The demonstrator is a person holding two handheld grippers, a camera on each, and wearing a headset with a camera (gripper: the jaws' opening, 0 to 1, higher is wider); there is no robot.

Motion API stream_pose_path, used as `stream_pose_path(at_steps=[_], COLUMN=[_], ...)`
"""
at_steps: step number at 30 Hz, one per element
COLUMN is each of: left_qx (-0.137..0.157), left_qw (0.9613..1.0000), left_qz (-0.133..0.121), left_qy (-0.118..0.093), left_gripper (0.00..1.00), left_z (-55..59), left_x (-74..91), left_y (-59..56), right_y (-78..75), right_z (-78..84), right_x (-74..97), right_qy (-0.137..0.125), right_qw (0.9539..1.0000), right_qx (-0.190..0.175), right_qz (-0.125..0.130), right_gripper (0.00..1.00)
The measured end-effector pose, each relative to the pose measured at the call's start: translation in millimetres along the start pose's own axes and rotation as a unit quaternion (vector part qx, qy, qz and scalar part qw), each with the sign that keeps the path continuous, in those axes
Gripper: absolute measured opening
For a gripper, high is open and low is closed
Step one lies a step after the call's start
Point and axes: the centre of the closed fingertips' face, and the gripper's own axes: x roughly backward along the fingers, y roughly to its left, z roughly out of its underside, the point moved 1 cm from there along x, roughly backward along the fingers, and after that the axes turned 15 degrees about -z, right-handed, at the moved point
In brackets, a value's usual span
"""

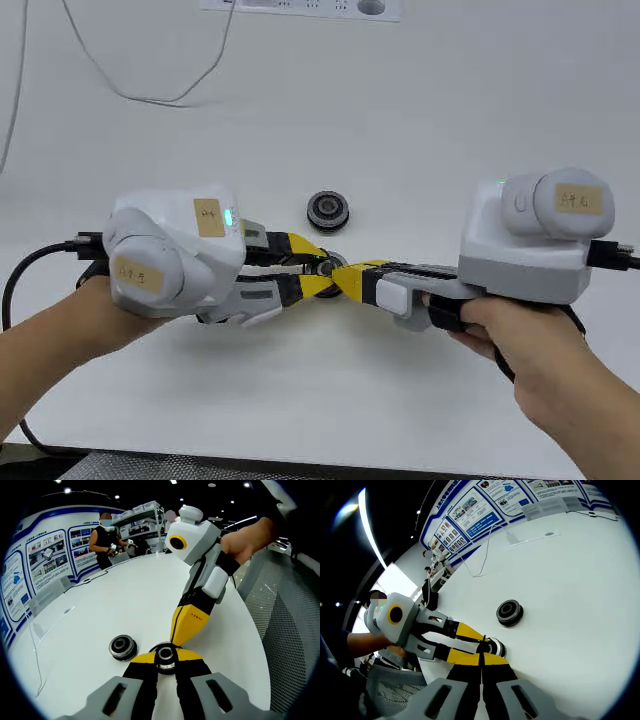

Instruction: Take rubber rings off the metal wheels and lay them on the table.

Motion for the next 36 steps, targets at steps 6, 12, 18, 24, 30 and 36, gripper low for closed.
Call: stream_pose_path(at_steps=[6,12,18,24,30,36], left_qx=[-0.003,-0.002,0.018,0.047,0.066,0.068], left_qw=[1.0,1.0,0.9996,0.9976,0.9951,0.9942], left_qz=[-0.004,-0.006,-0.016,-0.041,-0.061,-0.069], left_qy=[-0.002,-0.003,-0.017,-0.03,-0.04,-0.048], left_gripper=[0.13,0.14,0.2,0.23,0.29,0.34], left_z=[-3.6,-3.9,-10.3,-15.1,-20.1,-25.7], left_x=[1.5,4.2,14.6,23.8,25.1,23.4], left_y=[-1.7,-1.4,4.6,20.3,30.7,32.6], right_y=[-4.3,-5.1,-3.8,4.0,17.6,9.1], right_z=[-1.7,-2.8,-3.7,-2.9,-0.7,-9.4], right_x=[2.0,2.6,0.6,-2.5,4.9,28.3], right_qy=[-0.004,-0.01,-0.014,-0.009,-0.006,-0.028], right_qw=[1.0,0.9998,0.9998,0.9997,0.9989,0.9984], right_qx=[-0.005,-0.01,-0.015,-0.016,-0.025,-0.04], right_qz=[0.007,0.01,0.006,-0.012,-0.038,-0.028], right_gripper=[0.0,0.01,0.01,0.01,0.01,0.01])
